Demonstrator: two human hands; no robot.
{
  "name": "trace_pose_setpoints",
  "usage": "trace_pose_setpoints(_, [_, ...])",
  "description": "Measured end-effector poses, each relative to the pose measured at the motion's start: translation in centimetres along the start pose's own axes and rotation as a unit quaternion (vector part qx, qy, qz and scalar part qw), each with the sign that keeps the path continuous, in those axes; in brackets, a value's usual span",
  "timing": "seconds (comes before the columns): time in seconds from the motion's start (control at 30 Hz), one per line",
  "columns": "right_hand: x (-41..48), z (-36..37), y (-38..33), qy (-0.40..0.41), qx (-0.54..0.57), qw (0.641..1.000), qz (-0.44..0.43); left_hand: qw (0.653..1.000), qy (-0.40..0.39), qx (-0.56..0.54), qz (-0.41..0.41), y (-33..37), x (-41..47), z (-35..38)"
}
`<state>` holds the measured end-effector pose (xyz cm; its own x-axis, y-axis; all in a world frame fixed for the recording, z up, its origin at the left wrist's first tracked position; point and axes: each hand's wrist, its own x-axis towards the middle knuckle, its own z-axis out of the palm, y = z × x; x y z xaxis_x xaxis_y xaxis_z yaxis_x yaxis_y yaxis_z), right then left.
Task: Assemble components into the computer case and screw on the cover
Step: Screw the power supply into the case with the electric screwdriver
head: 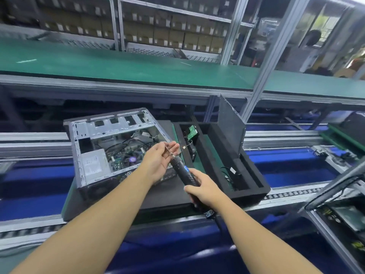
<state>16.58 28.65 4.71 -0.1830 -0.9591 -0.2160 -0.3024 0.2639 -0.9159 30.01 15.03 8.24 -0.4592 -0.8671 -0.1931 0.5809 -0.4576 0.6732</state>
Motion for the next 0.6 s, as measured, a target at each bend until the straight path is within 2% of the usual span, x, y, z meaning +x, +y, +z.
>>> trace_pose_setpoints(0.37, [-2.1, 5.8, -2.6, -0.065, 0.034, 0.997, -0.004, 0.999, 0.010, 0.024, 0.025, 4.0, -5.3, -5.2])
trace_pose_setpoints(0.6, [-2.5, 7.4, -3.2, -0.083, 0.017, 0.996, 0.003, 0.995, 0.039, 0.093, 0.017, 5.3, -7.0, -6.9])
